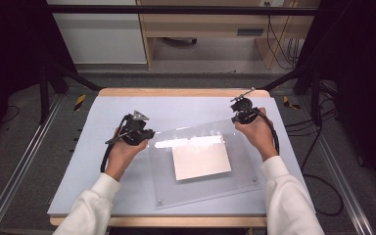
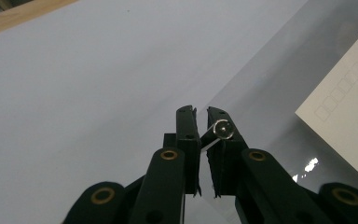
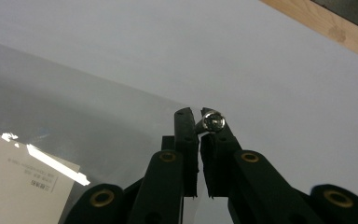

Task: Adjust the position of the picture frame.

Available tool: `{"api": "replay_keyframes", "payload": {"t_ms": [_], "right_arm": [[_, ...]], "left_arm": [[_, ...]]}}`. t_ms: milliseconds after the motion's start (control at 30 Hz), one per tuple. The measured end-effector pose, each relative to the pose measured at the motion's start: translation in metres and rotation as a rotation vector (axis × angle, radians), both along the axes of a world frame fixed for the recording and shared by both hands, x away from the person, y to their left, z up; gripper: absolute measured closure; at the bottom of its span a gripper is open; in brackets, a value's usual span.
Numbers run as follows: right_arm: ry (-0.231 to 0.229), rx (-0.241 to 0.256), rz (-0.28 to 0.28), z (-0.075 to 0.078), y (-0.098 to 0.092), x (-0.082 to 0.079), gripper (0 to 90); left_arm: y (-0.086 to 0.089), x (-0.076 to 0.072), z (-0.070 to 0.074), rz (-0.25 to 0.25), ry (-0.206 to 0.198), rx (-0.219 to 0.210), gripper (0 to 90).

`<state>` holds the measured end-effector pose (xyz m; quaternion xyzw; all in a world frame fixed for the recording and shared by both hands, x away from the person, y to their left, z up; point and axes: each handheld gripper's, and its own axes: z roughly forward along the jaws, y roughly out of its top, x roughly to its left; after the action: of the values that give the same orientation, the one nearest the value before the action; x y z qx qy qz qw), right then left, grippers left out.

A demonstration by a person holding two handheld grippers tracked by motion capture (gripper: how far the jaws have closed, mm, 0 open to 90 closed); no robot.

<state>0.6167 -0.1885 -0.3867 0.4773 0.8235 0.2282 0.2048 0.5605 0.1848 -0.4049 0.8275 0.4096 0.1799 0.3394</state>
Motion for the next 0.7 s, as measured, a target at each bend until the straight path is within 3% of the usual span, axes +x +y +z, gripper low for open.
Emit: {"api": "replay_keyframes", "payload": {"t_ms": [167,433,700], "right_arm": [[-0.006,0.005,0.006,0.011,0.015,-0.008,85.9],[0.001,0.014,0.015,0.014,0.032,-0.023,85.8],[0.017,0.013,0.025,0.01,0.041,-0.036,85.8]], "left_arm": [[0.019,0.002,0.009,-0.01,0.006,-0.01,82.5],[0.04,0.008,0.018,-0.034,0.023,0.002,82.3],[0.049,0.014,0.016,-0.049,0.045,0.011,82.4]]}}
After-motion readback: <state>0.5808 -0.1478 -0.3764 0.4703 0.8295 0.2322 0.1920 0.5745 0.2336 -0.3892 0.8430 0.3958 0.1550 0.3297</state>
